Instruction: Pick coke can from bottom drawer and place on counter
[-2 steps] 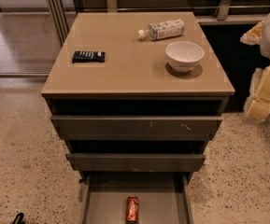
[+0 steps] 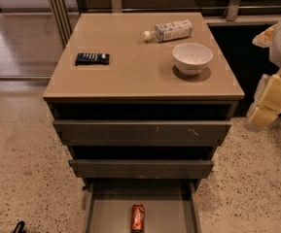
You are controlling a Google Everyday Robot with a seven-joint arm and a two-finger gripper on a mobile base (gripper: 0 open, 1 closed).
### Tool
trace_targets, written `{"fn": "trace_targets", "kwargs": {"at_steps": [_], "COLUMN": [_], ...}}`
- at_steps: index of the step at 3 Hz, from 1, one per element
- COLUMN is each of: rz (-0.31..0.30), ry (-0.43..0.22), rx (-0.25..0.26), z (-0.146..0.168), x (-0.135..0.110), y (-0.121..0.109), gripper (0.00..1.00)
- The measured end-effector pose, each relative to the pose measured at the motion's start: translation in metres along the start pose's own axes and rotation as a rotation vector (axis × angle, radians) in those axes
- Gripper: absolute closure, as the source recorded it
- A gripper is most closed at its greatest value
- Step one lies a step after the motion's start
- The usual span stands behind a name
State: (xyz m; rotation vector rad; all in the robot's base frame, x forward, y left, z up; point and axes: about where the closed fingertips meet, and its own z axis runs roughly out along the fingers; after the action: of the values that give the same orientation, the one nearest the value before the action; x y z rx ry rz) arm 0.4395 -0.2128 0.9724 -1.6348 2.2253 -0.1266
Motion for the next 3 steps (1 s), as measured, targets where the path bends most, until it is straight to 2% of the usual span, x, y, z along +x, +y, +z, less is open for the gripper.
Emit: {"fn": "trace_targets", "kwargs": {"at_steps": [1,2,3], "rz": [0.185,0.536,0.752], "ry": [-0.091,-0.196,-0.258], "rx": [0.085,0.101,0.089], "z": [-0.012,-0.001,0.022], "x": [-0.017,-0.003,0.015], "y": [0.046,0.090,0.108], "gripper": [0.00,0.00,0.00]}}
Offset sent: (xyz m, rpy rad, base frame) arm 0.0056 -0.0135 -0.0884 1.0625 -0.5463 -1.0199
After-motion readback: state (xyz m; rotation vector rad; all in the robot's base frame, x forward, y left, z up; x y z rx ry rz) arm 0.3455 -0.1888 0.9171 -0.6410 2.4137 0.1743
